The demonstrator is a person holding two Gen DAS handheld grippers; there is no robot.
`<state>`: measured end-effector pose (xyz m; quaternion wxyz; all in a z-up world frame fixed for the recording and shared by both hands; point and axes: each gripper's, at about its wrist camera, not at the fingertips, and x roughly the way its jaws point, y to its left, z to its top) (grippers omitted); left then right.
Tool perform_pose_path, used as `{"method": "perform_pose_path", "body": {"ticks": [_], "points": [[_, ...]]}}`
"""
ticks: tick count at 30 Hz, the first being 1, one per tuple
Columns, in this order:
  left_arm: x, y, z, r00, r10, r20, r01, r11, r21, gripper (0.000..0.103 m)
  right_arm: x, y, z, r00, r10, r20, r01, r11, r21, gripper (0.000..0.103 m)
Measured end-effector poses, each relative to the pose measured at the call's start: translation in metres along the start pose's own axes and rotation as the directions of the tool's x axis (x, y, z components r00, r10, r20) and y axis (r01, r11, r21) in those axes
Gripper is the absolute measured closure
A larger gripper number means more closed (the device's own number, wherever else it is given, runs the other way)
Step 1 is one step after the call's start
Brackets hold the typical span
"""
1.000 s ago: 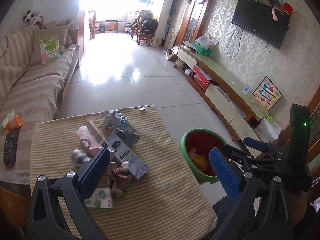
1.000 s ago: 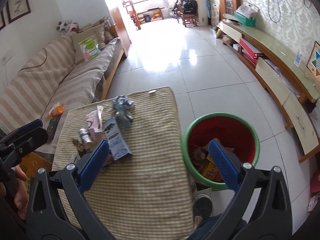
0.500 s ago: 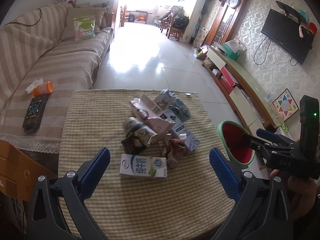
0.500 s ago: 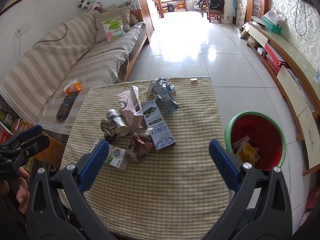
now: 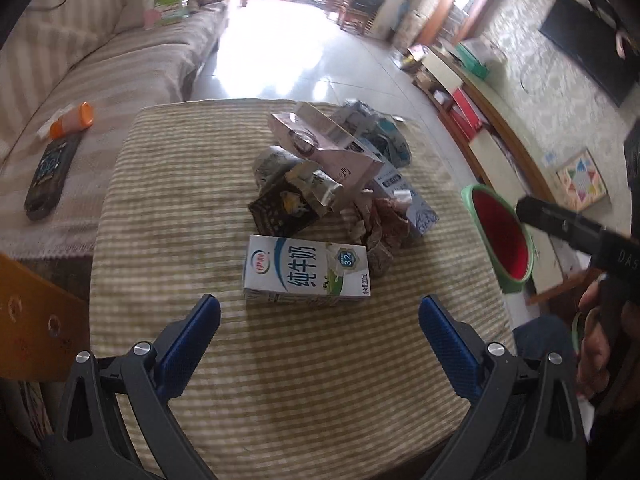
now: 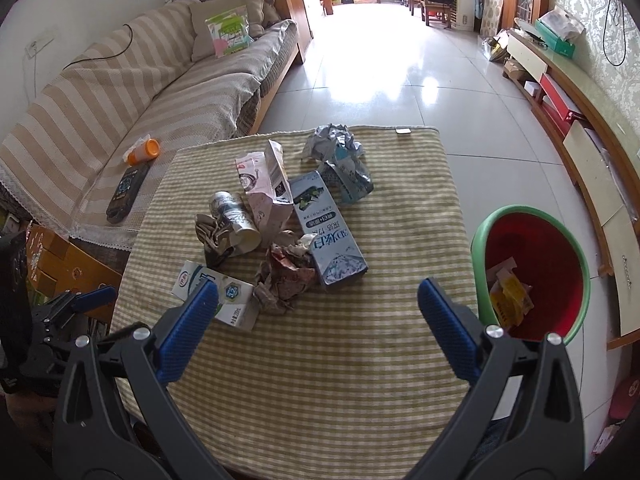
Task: Collect trash
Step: 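Move both tools back over the trash on the table, then grasp the white milk carton with the left tool while the right tool grasps the grey drink carton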
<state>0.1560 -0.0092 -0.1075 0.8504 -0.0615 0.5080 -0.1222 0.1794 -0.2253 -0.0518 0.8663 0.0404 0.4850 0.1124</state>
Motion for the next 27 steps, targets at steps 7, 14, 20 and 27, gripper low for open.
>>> {"method": "perform_pose_path", "body": {"ticks": [7,14,20,27], "points": [[0.044,-0.019,0.012,0.994,0.063,-0.091,-0.041,0.972,0.232,0.008,0.019,-0.013,-0.002,0.999,0.002,-0.033,-0.001,1.000,0.031,0.005],[0.086,-0.031,0.015,0.977,0.144,-0.158,-0.054,0.880,0.472,0.008,0.044,-0.023,-0.002,0.997,0.000,-0.079,0.003,0.999,0.043,0.005],[0.109,-0.040,0.016,0.964,0.193,-0.185,-0.043,0.795,0.605,0.008,0.067,-0.027,0.001,0.993,0.003,-0.117,0.002,0.999,0.043,0.005],[0.116,-0.052,0.010,0.960,0.239,-0.146,-0.068,0.704,0.707,0.008,0.085,-0.024,0.006,0.991,0.013,-0.136,-0.008,0.999,0.034,0.005]]}}
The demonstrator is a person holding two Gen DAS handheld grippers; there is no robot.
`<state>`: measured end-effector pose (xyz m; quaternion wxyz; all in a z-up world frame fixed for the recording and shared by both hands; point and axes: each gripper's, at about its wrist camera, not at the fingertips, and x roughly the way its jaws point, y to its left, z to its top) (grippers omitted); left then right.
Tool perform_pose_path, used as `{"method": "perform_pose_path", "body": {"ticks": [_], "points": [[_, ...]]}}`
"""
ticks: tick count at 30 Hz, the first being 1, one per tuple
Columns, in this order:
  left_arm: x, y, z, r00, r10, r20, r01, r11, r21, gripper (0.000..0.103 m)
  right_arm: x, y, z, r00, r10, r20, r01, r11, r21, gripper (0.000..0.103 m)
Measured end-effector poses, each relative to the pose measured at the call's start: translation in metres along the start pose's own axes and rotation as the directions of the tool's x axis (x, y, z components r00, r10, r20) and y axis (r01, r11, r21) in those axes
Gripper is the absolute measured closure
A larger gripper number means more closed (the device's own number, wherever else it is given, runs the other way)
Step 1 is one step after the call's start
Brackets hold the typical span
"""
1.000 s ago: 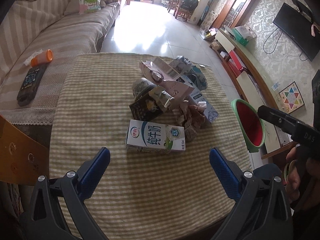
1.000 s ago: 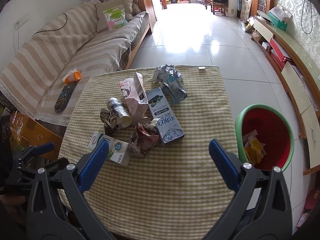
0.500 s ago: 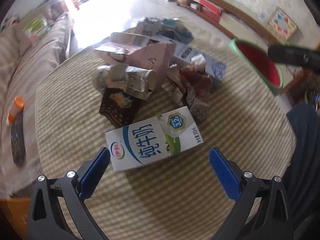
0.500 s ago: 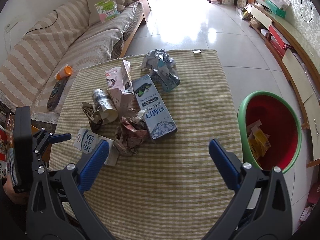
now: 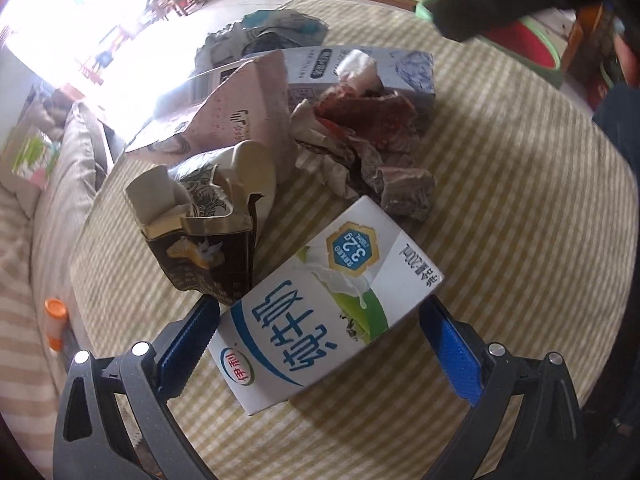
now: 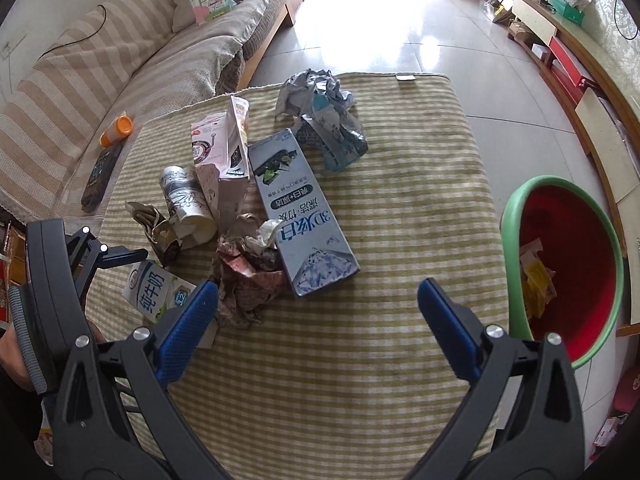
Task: Collect trash
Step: 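Grasp the white milk carton with the left tool while the right tool grasps the grey drink carton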
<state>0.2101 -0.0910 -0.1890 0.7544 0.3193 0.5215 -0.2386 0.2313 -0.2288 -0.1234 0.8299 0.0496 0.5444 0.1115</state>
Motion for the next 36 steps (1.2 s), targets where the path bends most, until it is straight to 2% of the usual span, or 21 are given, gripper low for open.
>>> {"method": "perform_pose_path", "body": {"ticks": [5,7,11,15,17,19,21,23,25,27,30,31,32,34,36], "points": [[0.006,-0.024,-0.001,0.994,0.111,0.003,-0.111,0.988,0.106,0.008,0.010,0.002,0.004,1.000,0.003,-0.013,-0.003,1.000,-0.007,0.005],[0.004,-0.020,0.000,0.997,0.081,0.003,-0.081,0.995,0.063,0.008,0.011,0.003,0.005,1.000,0.005,-0.015,-0.005,1.000,-0.009,0.005],[0.000,-0.022,0.001,0.998,0.056,-0.007,-0.055,0.996,0.067,0.009,0.013,0.002,0.003,1.000,0.009,-0.021,-0.009,1.000,-0.001,0.005],[-0.009,-0.016,-0.002,1.000,-0.022,-0.021,0.022,0.999,0.028,0.010,0.013,0.001,0.004,1.000,0.010,-0.017,-0.010,1.000,0.003,0.005],[-0.015,-0.011,-0.004,0.997,-0.073,-0.023,0.072,0.997,-0.031,0.010,0.013,0.001,0.006,1.000,0.012,-0.013,-0.012,1.000,0.002,0.005],[-0.021,-0.006,-0.006,0.991,-0.131,-0.022,0.128,0.987,-0.095,0.011,0.014,0.003,0.007,1.000,0.014,-0.012,-0.014,1.000,-0.003,0.005],[-0.026,0.004,-0.007,0.980,-0.199,-0.015,0.193,0.965,-0.180,0.013,0.015,0.005,0.009,1.000,0.017,-0.018,-0.018,1.000,-0.013,0.005],[-0.027,0.016,-0.012,0.974,-0.227,-0.020,0.217,0.950,-0.226,0.018,0.017,0.008,0.011,1.000,0.017,-0.020,-0.018,1.000,-0.025,0.005],[-0.028,0.021,-0.013,0.971,-0.235,-0.030,0.222,0.946,-0.235,0.018,0.017,0.010,0.013,1.000,0.014,-0.018,-0.015,0.999,-0.035,0.005],[-0.022,0.022,-0.012,0.976,-0.209,-0.057,0.192,0.958,-0.214,0.018,0.017,0.012,0.014,1.000,0.009,-0.016,-0.009,0.999,-0.040,0.005],[-0.002,0.006,-0.014,0.983,-0.138,-0.119,0.125,0.986,-0.112,0.018,0.018,0.010,0.015,1.000,0.006,-0.016,-0.006,0.999,-0.037,0.005],[0.004,0.001,-0.015,0.984,-0.118,-0.135,0.109,0.991,-0.073,0.015,0.018,0.009,0.015,1.000,0.004,-0.017,-0.004,0.999,-0.036,0.005],[0.004,0.000,-0.015,0.987,-0.109,-0.121,0.102,0.993,-0.065,0.015,0.019,0.008,0.015,1.000,0.001,-0.019,-0.002,0.999,-0.034,0.005],[0.005,0.006,-0.015,0.981,-0.157,-0.117,0.145,0.984,-0.103,0.018,0.021,0.005,0.014,1.000,-0.003,-0.023,0.002,1.000,-0.030,0.005],[0.003,0.012,-0.018,0.982,-0.160,-0.098,0.148,0.981,-0.124,0.023,0.024,0.002,0.014,1.000,-0.004,-0.029,0.004,1.000,-0.026,0.005]]}}
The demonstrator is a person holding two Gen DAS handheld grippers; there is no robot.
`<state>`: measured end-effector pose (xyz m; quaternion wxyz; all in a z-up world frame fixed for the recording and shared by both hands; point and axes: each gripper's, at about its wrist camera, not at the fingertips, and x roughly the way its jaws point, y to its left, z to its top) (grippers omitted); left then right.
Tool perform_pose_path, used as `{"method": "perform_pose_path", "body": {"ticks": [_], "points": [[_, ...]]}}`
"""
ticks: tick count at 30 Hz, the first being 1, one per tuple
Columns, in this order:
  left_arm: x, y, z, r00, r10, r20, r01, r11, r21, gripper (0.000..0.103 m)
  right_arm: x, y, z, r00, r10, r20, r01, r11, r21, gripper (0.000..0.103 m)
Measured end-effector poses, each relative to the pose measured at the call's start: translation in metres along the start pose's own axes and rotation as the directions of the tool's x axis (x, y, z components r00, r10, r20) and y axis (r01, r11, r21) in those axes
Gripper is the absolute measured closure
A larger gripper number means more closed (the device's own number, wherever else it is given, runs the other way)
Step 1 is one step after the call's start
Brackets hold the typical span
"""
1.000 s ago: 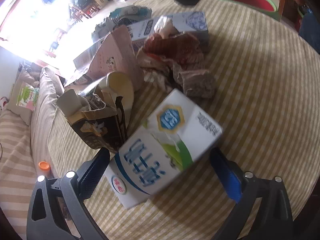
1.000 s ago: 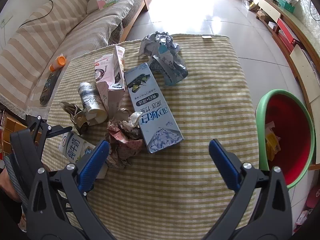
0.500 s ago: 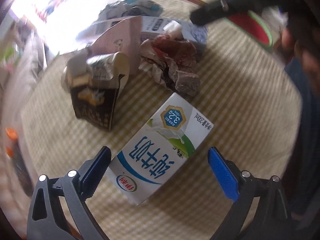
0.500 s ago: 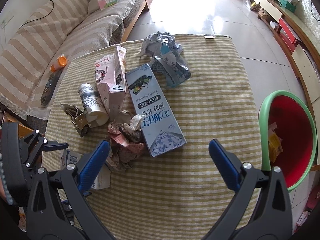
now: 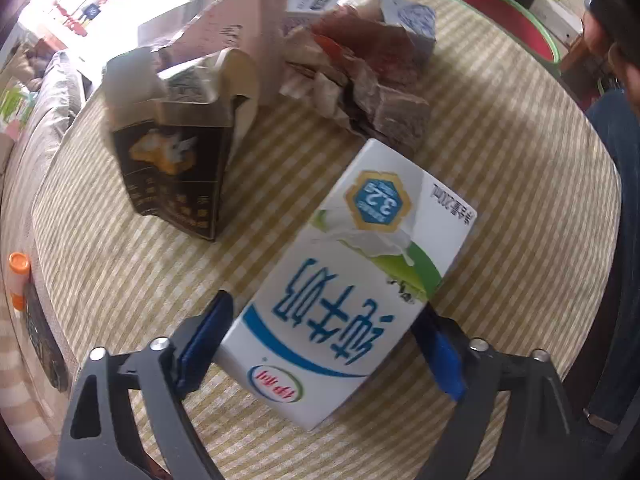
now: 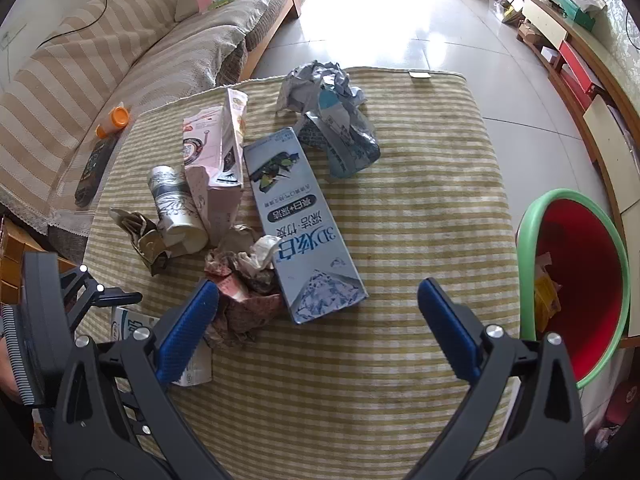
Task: Collect trash
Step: 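Grasp the white milk carton with the left tool while the right tool grasps the grey drink carton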
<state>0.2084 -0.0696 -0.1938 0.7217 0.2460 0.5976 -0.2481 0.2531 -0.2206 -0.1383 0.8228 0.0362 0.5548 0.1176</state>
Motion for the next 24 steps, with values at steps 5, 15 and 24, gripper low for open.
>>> {"method": "perform_pose_path", "body": {"ticks": [5,15,24], "points": [[-0.013,0.023,-0.022,0.997,-0.064,0.052,0.070,0.990,-0.123,0.045,0.009,-0.001,0.003,1.000,-0.005,-0.006,0.005,1.000,0.003,0.005],[-0.026,0.034,-0.065,0.986,-0.106,0.130,0.138,0.953,-0.268,0.046,0.019,0.006,0.023,0.999,-0.028,0.025,0.029,1.000,-0.011,0.005],[-0.033,0.032,-0.083,0.977,-0.130,0.169,0.177,0.936,-0.303,0.046,0.061,0.028,0.045,0.988,-0.135,-0.072,0.120,0.976,-0.182,0.031]]}}
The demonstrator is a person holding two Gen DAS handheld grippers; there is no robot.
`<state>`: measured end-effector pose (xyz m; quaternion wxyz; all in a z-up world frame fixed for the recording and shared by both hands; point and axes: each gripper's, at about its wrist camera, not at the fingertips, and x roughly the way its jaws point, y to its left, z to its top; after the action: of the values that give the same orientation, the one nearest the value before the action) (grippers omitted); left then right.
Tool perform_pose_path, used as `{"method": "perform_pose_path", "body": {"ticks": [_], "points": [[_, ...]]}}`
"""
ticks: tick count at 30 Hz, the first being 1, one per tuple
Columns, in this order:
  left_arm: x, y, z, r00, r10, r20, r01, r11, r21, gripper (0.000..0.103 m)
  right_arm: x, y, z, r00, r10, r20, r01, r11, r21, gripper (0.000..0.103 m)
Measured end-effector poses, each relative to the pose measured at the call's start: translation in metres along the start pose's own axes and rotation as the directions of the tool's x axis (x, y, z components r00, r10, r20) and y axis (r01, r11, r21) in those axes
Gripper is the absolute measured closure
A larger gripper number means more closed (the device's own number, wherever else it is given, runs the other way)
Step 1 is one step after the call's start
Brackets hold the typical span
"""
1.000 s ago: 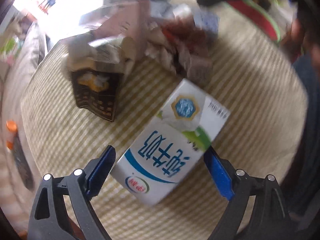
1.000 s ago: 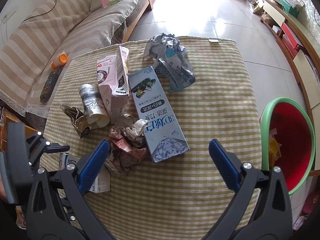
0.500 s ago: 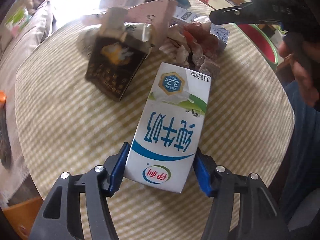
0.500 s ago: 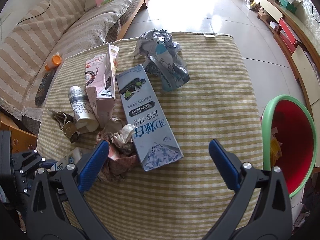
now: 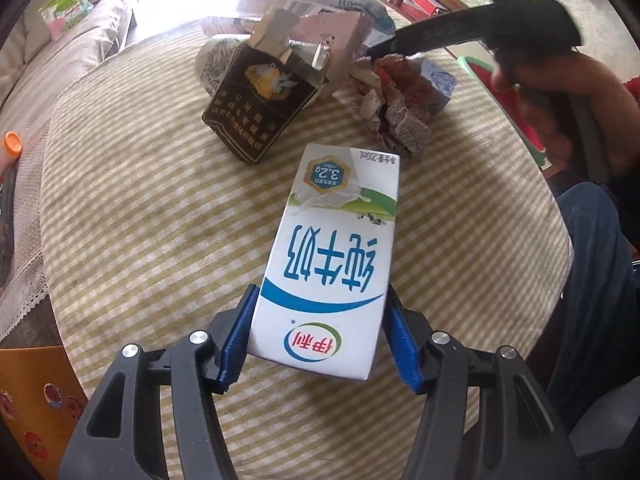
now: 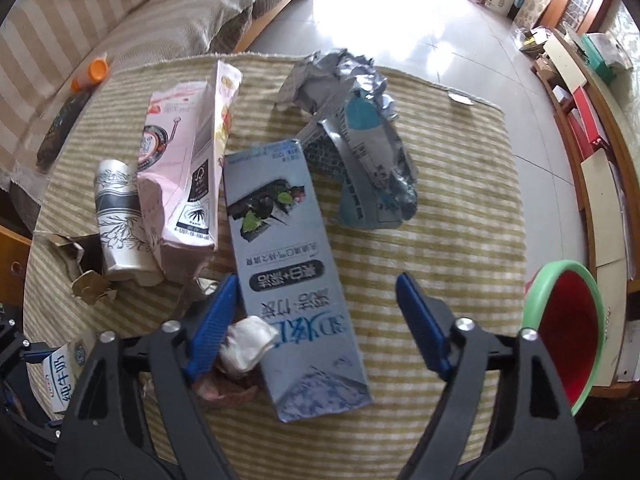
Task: Collect trash
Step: 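Grasp the white milk carton with the left tool while the right tool grasps the grey drink carton, then lift both cartons and carry them over the red bucket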
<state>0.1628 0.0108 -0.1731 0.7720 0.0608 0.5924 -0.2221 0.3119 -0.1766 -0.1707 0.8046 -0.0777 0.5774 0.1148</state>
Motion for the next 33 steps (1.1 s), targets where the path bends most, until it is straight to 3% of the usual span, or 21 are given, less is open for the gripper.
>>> {"method": "perform_pose_path", "body": {"ticks": [2,3,4,7,13,19,25,29,33], "points": [[-0.002,-0.003,0.000,1.000,0.003,0.010,-0.002,1.000,-0.004,0.046,0.006,0.001,0.003,1.000,-0.002,-0.019,0.002,1.000,-0.004,0.033],[-0.004,-0.003,0.000,1.000,0.001,0.014,-0.001,1.000,-0.007,0.046,0.011,0.002,0.004,0.999,0.004,-0.033,-0.004,1.000,-0.004,0.035],[-0.005,-0.003,-0.001,1.000,0.001,0.017,0.000,1.000,-0.008,0.046,0.016,0.003,0.005,0.998,0.021,-0.054,-0.021,1.000,0.000,0.045],[-0.005,-0.005,0.010,1.000,0.003,0.026,-0.003,1.000,-0.011,0.046,0.018,0.001,0.003,0.997,0.050,-0.059,-0.049,0.999,0.021,0.050],[-0.012,-0.008,0.014,0.998,0.004,0.064,-0.002,1.000,-0.026,0.048,-0.009,-0.008,-0.012,0.999,0.052,-0.017,-0.051,0.998,0.046,0.051],[-0.031,-0.022,0.012,0.991,0.010,0.131,-0.006,1.000,-0.030,0.048,-0.056,-0.025,-0.029,0.996,0.050,0.080,-0.058,0.993,0.107,0.051],[-0.055,-0.035,0.005,0.983,0.021,0.180,-0.015,0.999,-0.039,0.049,-0.108,-0.035,-0.037,0.969,0.097,0.227,-0.132,0.981,0.144,0.051],[-0.063,-0.044,0.002,0.981,0.032,0.190,-0.024,0.999,-0.046,0.048,-0.124,-0.031,-0.038,0.960,0.136,0.244,-0.171,0.977,0.128,0.050],[-0.068,-0.044,-0.002,0.980,0.033,0.197,-0.022,0.998,-0.056,0.048,-0.125,-0.020,-0.039,0.968,0.116,0.224,-0.141,0.985,0.098,0.050]]}}
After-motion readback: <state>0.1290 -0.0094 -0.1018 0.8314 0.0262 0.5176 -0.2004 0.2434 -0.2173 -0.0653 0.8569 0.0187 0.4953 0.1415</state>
